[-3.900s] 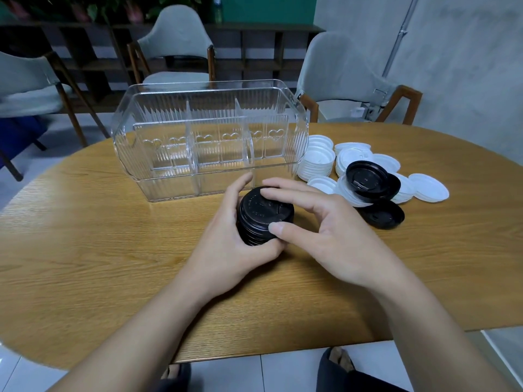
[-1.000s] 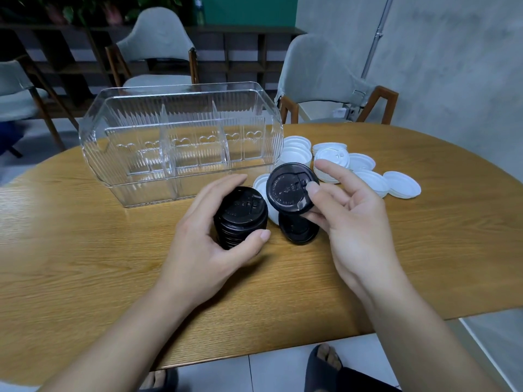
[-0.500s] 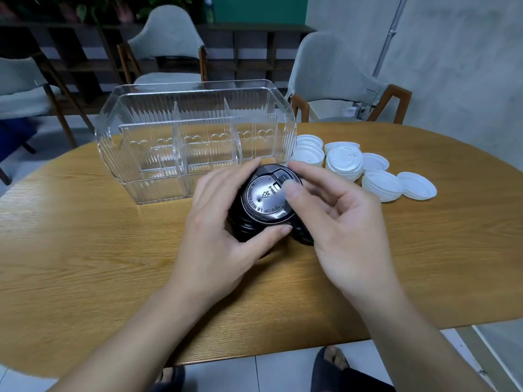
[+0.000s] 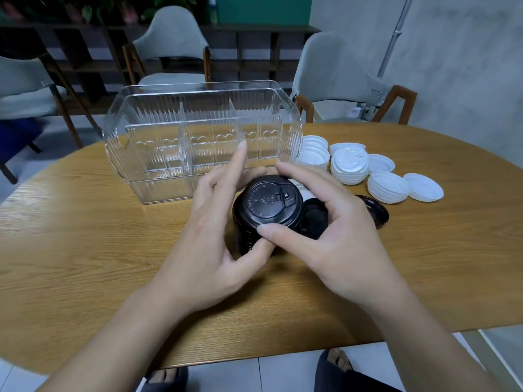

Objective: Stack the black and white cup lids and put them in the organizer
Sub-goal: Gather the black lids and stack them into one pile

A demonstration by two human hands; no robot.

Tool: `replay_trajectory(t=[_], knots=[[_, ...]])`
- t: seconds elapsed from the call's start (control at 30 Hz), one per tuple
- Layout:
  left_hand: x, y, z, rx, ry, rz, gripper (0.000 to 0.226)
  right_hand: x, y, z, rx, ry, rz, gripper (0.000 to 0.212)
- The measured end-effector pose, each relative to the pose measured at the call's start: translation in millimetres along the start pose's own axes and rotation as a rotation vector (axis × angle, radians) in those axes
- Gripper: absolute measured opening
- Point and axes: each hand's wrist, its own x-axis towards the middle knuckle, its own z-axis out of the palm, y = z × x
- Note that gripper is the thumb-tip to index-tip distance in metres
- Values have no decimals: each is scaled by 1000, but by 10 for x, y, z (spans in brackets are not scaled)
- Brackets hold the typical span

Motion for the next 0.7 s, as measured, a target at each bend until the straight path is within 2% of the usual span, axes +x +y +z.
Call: replay_trajectory(t=[0.13,0.27,0.4,0.7], knots=[[-14,-49,47,-81,-7,-107,120,53,72,55,21,53,44,62],[-29,-171,124,-142,11,-216,126,74,137,151,60,30,111,59],[-27,-232,180,-246,33,-305,125,64,197,189,77,-5,171,62],[-32,-242,233,-264,47,-355,116,91,237,190,86,-116,211,67]])
